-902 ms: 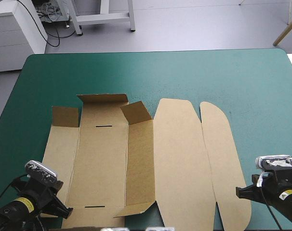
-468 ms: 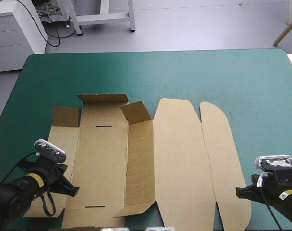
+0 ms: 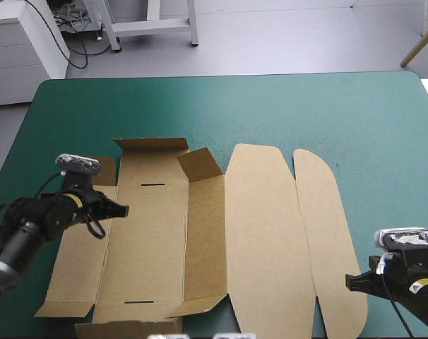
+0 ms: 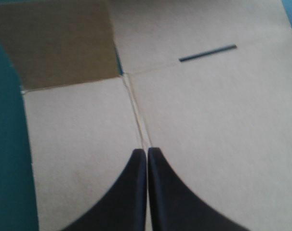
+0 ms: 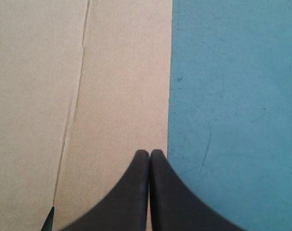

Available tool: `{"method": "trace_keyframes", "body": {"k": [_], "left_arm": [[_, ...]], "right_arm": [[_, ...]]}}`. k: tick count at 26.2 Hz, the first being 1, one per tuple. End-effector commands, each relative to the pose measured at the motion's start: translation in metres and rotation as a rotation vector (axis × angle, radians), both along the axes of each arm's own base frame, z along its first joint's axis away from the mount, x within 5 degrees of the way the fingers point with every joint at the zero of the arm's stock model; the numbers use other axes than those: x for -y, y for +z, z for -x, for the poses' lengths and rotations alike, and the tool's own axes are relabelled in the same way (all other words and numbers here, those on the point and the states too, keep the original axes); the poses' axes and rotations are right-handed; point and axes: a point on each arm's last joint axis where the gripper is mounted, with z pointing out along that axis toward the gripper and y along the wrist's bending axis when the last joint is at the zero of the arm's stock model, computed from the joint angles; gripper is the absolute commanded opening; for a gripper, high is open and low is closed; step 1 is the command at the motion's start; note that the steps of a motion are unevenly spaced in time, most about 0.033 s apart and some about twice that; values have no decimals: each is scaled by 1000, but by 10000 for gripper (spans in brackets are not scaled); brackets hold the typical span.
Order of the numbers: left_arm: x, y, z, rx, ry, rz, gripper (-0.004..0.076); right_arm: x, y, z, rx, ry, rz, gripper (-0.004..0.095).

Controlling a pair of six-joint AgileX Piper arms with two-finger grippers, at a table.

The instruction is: Fold the box

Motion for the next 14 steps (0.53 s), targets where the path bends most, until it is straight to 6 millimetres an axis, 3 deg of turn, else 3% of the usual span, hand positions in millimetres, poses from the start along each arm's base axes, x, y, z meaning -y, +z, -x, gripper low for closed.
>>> {"method": "trace_keyframes", "body": {"k": [1, 7, 8, 12, 14], "left_arm": [[-19, 28, -29, 107, 116, 103, -10], [-80, 46, -50, 123, 317, 222, -10], [-103, 48, -47, 120, 400, 266, -10], [-139, 46, -29, 82, 490, 290, -10], [-159, 40, -10, -6, 457, 237, -10]], "right_arm": [[1, 10, -4, 69, -14, -1, -19], [1, 10, -4, 69, -14, -1, -19], [1, 10, -4, 69, -14, -1, -19], [1, 10, -4, 69, -14, -1, -19], [1, 10, -4, 69, -14, -1, -19]]}}
